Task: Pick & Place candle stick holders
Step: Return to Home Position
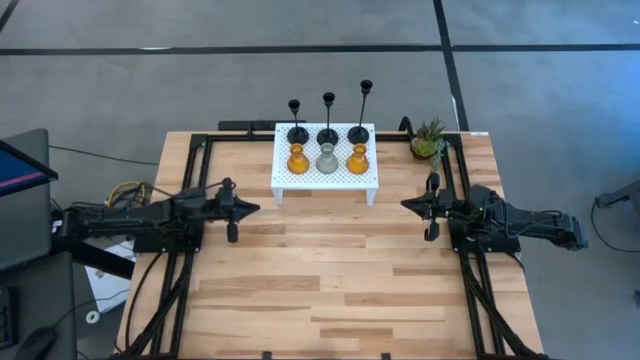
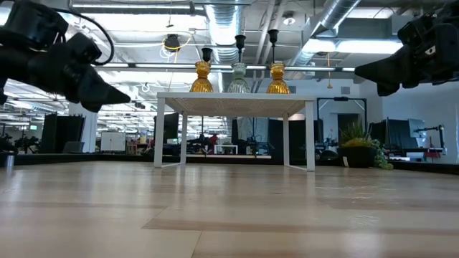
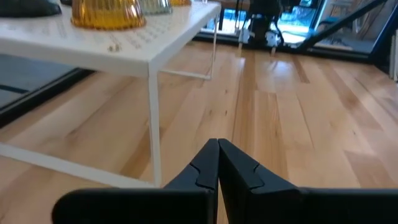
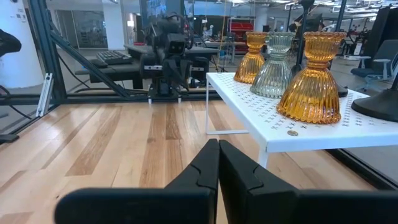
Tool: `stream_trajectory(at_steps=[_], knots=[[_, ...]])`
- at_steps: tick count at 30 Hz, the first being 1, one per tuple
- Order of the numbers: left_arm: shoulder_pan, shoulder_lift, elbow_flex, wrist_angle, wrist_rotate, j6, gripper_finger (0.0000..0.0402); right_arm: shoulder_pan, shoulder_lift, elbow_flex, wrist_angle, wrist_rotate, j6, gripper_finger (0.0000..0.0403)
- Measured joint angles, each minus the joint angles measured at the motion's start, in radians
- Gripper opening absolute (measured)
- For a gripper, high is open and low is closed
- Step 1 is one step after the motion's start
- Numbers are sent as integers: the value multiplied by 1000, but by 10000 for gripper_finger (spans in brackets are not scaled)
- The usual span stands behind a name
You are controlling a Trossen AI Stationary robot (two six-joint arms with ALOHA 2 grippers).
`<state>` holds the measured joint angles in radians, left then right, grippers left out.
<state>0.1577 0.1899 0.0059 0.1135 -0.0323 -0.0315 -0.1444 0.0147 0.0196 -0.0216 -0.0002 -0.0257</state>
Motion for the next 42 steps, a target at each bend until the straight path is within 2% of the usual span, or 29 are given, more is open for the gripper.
stream_trajectory(at_steps=[21,42], knots=[[0,169,0,0,0,0,7,0,0,0,0,0,0,0],[0,180,0,8,0,0,7,0,0,0,0,0,0,0]])
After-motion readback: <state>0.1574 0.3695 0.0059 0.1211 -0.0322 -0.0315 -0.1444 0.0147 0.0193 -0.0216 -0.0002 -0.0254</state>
